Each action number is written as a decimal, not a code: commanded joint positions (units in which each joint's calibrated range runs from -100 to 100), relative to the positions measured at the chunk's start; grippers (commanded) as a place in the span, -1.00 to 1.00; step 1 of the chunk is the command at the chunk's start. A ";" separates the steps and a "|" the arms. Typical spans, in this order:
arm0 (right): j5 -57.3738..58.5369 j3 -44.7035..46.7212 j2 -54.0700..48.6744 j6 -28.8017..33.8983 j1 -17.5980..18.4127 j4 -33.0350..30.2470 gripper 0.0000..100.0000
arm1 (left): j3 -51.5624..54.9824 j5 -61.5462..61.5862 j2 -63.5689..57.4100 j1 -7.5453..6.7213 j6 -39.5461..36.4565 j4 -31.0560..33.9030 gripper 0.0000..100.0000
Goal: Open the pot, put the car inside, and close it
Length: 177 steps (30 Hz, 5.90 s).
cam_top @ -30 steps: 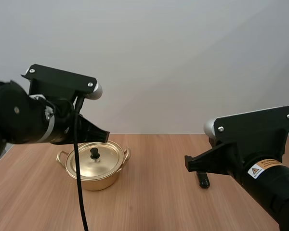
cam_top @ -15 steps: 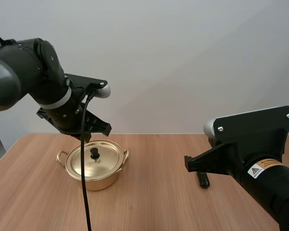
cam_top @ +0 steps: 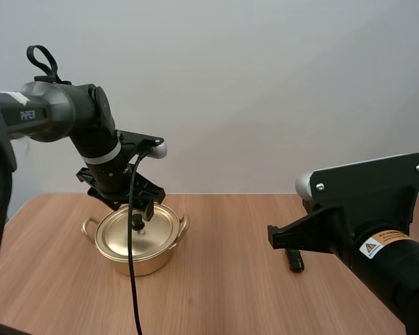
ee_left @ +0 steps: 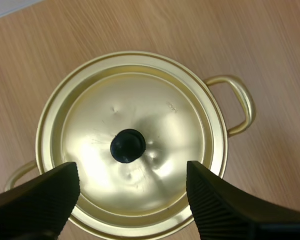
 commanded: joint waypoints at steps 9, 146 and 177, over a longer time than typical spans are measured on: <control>0.17 -0.11 -0.04 0.02 -0.06 0.04 -1.00 | -0.04 -1.79 2.95 0.00 0.36 0.36 1.00; -3.62 -9.16 21.35 -3.58 -2.44 -3.18 -1.00 | -32.00 -59.01 -40.44 0.22 -4.48 -6.71 -1.00; 31.26 -31.30 78.52 -6.37 -3.15 -7.03 -1.00 | -32.00 -61.64 -40.58 0.22 -1.80 -6.50 -1.00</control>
